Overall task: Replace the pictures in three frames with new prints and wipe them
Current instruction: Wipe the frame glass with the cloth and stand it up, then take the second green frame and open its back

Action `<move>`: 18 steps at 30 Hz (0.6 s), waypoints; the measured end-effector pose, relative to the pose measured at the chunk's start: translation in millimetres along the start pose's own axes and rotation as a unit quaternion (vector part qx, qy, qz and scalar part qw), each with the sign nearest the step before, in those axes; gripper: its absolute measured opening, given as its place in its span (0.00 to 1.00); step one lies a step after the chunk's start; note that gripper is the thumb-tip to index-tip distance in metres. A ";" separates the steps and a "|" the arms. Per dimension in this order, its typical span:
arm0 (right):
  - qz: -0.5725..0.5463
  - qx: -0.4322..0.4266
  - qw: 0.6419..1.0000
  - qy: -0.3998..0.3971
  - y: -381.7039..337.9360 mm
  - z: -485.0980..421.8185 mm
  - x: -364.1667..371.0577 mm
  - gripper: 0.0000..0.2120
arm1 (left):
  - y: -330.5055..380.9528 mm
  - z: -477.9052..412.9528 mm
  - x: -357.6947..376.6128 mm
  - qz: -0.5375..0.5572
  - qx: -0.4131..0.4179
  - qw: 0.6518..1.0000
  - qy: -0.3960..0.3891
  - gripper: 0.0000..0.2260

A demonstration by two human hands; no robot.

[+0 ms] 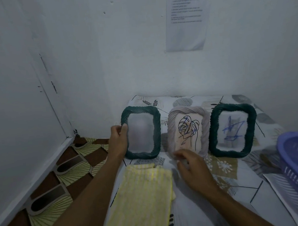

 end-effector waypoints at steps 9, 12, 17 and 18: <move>0.183 -0.007 0.983 -0.028 51.1 47.9 -49.0 0.09 | 93.3 92.2 88.9 -0.226 0.299 0.926 -0.039 0.19; 0.235 0.018 0.971 -0.030 77.6 65.1 -70.0 0.09 | 119.6 97.9 122.1 -0.251 0.337 0.906 -0.046 0.22; 0.251 0.011 0.968 -0.023 90.2 74.0 -75.4 0.14 | 146.9 76.3 170.7 -0.391 0.342 0.851 -0.079 0.28; 0.248 0.009 0.968 -0.022 89.6 73.6 -75.2 0.14 | 146.6 70.2 176.1 -0.417 0.328 0.843 -0.084 0.28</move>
Point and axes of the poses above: each hand's wrist, its own z-axis away from the middle knuckle, its own x-axis out of the palm, y = z × x, the point moved 10 cm from there along -z, towards the middle knuckle, and after that the axes turned 2 degrees about x, right-handed, at the moved point
